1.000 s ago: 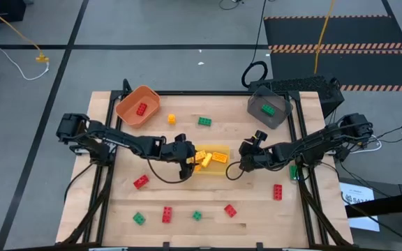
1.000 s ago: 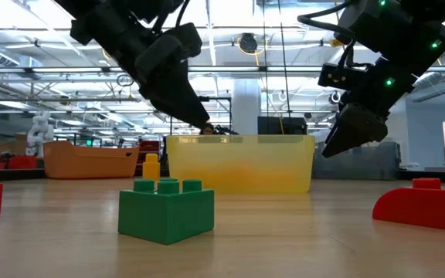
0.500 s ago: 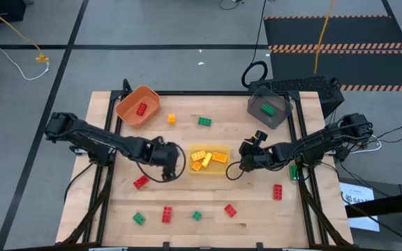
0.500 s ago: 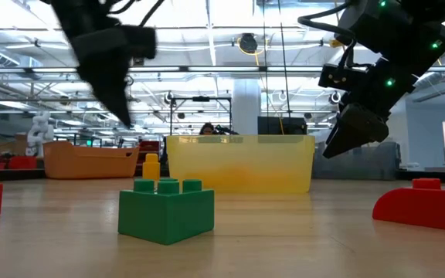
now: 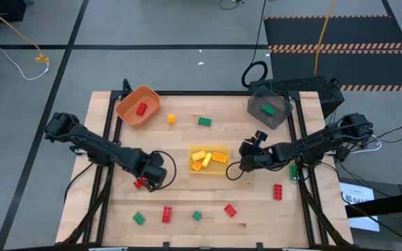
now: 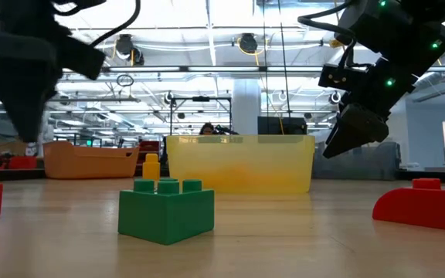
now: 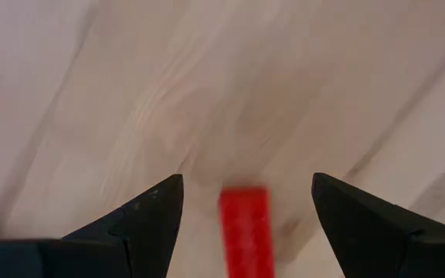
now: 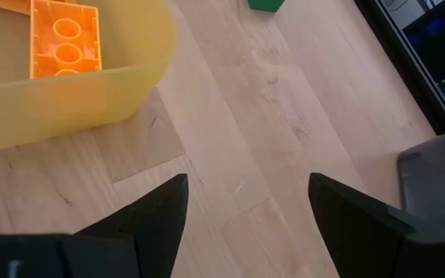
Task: Sort & place blocks by color
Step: Put the top left red 8-stud game piece into the orange bin
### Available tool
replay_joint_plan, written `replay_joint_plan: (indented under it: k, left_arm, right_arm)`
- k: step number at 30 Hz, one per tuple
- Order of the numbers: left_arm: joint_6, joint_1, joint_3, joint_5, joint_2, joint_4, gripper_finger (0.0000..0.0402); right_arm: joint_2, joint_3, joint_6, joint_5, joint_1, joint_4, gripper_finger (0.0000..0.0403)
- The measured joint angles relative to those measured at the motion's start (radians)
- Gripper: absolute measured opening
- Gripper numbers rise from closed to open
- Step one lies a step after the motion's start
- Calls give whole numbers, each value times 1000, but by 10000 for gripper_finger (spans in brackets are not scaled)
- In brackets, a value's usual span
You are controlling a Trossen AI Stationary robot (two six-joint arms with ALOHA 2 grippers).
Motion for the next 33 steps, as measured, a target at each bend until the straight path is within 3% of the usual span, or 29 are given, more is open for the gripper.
replay_joint_plan:
  k: [8, 18, 25, 29, 33]
  left_arm:
    - [-184, -36, -59, 112, -1, -50, 287]
    - [-218, -58, -188, 202, -1, 142, 287]
    - [-196, -56, -251, 195, -1, 229, 286]
    - [-166, -56, -279, 176, -5, 235, 257]
    - [-134, -42, -281, 168, -5, 243, 191]
  right_arm:
    - [0, 0, 3, -1, 0, 2, 258]
    - [0, 0, -4, 0, 0, 3, 258]
    - [0, 0, -2, 1, 0, 6, 258]
    - [0, 0, -1, 1, 0, 6, 258]
    - [0, 0, -2, 2, 0, 6, 258]
